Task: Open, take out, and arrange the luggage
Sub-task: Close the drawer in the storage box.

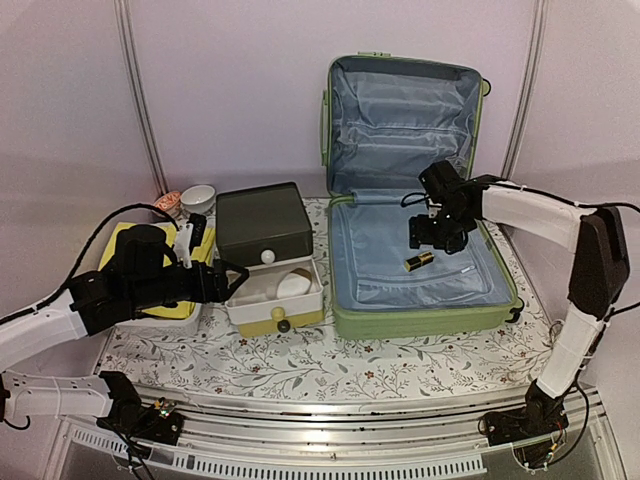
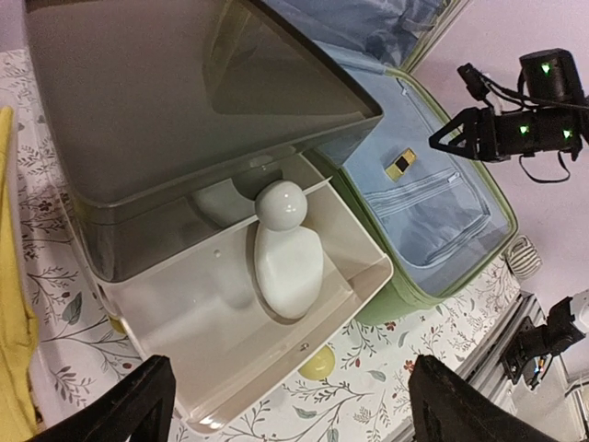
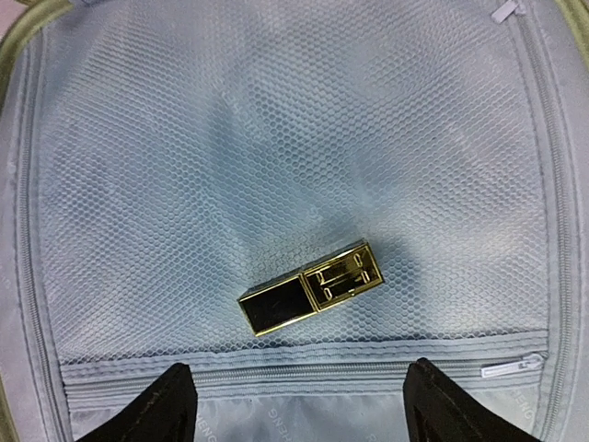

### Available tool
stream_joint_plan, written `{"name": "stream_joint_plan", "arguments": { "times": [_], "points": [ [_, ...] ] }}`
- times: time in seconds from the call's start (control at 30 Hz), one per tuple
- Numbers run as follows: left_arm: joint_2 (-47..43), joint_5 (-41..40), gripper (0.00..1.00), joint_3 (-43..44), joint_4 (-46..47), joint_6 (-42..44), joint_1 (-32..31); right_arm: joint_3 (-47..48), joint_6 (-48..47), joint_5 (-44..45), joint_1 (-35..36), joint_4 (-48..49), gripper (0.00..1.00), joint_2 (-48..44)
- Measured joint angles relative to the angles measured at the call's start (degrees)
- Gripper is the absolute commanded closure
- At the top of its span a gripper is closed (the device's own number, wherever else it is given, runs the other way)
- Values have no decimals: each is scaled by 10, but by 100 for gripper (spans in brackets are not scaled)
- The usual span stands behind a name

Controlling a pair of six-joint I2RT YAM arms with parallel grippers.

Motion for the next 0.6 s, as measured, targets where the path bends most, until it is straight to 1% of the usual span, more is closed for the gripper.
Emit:
{"name": "stream_joint_plan", "arguments": {
  "times": [0.13, 0.4, 0.5, 0.6],
  "points": [
    [-1, 0, 10, 0, -1, 0, 1, 35, 15, -7, -5, -22, 19, 63],
    [-7, 0, 11, 0, -3, 0, 1, 118, 126, 26, -8, -73, 21, 134],
    [-6, 6, 18, 1, -4, 2, 1, 140, 159, 39, -8, -85, 22, 162],
    [12, 34, 27, 7, -2, 2, 3, 142, 179, 40, -8, -94, 22, 178]
  ]
}}
